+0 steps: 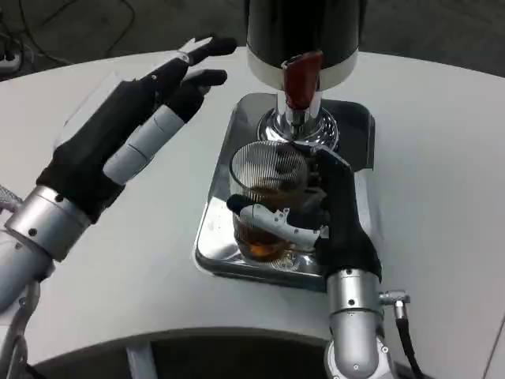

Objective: Grasp the cup under the faucet to collect the drink, then remove the cup.

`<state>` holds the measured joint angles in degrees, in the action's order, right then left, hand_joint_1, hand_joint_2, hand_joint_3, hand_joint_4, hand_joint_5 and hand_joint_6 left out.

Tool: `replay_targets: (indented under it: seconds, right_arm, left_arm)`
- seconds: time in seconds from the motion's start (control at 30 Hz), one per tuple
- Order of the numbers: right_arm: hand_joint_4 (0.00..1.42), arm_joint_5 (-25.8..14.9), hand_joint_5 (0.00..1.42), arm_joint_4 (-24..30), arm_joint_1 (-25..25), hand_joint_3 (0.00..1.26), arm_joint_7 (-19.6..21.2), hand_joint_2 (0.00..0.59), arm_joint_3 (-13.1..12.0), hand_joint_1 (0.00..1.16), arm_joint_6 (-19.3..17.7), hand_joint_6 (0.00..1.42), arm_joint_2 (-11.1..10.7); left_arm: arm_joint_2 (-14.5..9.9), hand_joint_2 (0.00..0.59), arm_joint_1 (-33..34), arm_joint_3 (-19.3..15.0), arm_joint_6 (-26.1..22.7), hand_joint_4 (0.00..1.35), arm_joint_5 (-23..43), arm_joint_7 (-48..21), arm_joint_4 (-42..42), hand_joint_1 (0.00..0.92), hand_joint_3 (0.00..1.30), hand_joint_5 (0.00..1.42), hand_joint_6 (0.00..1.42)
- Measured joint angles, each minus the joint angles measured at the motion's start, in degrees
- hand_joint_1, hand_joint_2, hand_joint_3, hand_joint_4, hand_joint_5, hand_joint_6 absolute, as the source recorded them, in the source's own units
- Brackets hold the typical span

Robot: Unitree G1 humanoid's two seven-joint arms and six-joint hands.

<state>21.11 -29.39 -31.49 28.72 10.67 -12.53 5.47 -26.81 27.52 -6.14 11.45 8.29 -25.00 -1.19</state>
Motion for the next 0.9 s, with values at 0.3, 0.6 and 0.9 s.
replay_targets:
  seconds: [0.3, 0.6, 0.9]
  right_arm:
    - [0.83, 0.9, 1.04, 5.0, 4.3, 0.76, -2.0, 0.073, 1.5, 0.97, 0.4, 1.09, 0.2]
    - [0.83, 1.9, 1.04, 14.1, 11.0, 0.76, -5.8, 0.075, 2.5, 0.97, 2.4, 1.10, -0.2]
    - [0.83, 2.2, 1.04, 23.6, 16.6, 0.76, -10.1, 0.075, 3.4, 0.96, 3.6, 1.11, -1.8]
  left_arm:
    - [-1.2, 0.082, -1.6, -2.3, -0.9, 0.00, 0.4, -0.4, 3.0, 0.000, 0.18, 0.16, 0.11]
    - [-2.7, 0.083, -3.7, -4.4, -0.7, 0.00, 0.3, -0.4, 3.1, 0.000, 0.18, 0.17, 0.12]
    - [-5.9, 0.089, -7.8, -6.1, 5.0, 0.05, -2.1, -0.8, 2.8, 0.000, 0.20, 0.20, 0.14]
